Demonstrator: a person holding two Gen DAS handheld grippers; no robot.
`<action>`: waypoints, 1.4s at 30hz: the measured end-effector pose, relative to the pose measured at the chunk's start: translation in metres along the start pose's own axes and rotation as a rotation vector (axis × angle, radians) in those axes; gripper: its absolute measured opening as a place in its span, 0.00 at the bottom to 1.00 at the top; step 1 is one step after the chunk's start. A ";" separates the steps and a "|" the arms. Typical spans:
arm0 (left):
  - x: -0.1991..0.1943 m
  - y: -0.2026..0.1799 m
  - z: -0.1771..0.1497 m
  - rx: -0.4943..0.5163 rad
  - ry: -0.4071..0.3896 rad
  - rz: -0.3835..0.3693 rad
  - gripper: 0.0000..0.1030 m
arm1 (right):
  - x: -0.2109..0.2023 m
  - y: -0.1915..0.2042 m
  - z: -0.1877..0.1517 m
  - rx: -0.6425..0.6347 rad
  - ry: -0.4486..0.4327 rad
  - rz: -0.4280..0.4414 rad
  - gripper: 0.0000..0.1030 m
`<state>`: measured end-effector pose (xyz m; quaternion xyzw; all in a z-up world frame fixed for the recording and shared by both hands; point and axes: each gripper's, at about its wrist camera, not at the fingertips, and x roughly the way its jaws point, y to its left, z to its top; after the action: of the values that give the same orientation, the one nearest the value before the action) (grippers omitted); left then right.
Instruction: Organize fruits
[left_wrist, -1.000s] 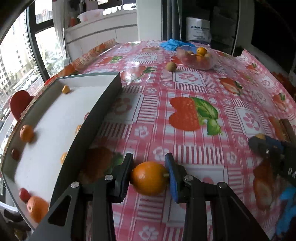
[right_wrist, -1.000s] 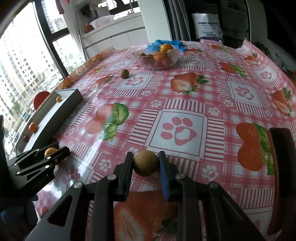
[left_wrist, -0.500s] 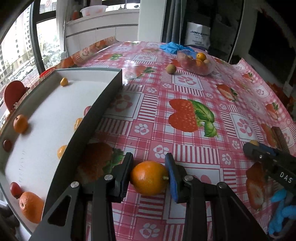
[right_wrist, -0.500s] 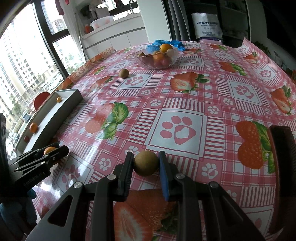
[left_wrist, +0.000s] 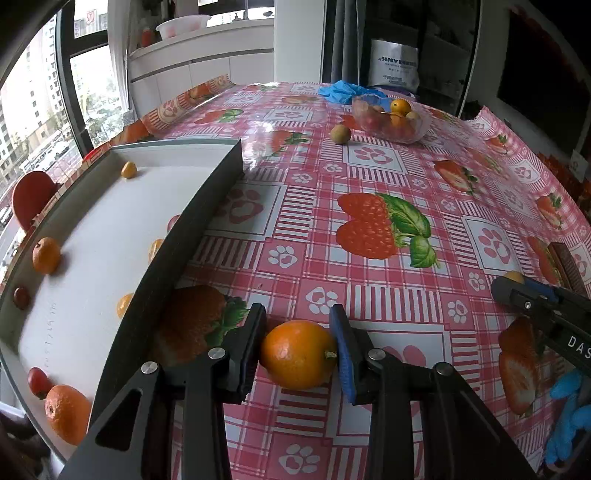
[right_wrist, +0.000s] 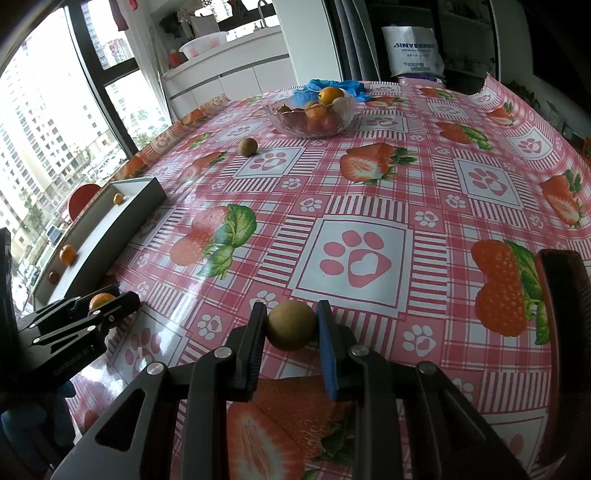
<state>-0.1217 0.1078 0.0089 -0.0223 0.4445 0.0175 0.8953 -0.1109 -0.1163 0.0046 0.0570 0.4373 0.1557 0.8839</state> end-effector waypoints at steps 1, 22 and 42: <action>0.000 0.000 0.000 0.000 -0.001 0.000 0.36 | 0.000 0.000 0.000 -0.001 0.000 -0.001 0.28; 0.000 0.000 -0.001 0.000 -0.002 -0.001 0.36 | 0.000 0.001 0.000 -0.003 0.000 -0.005 0.28; 0.000 0.000 -0.001 0.000 -0.002 -0.003 0.36 | 0.002 0.009 0.000 -0.057 0.014 -0.069 0.28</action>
<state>-0.1230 0.1080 0.0082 -0.0228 0.4434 0.0163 0.8959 -0.1118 -0.1075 0.0055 0.0153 0.4408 0.1378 0.8868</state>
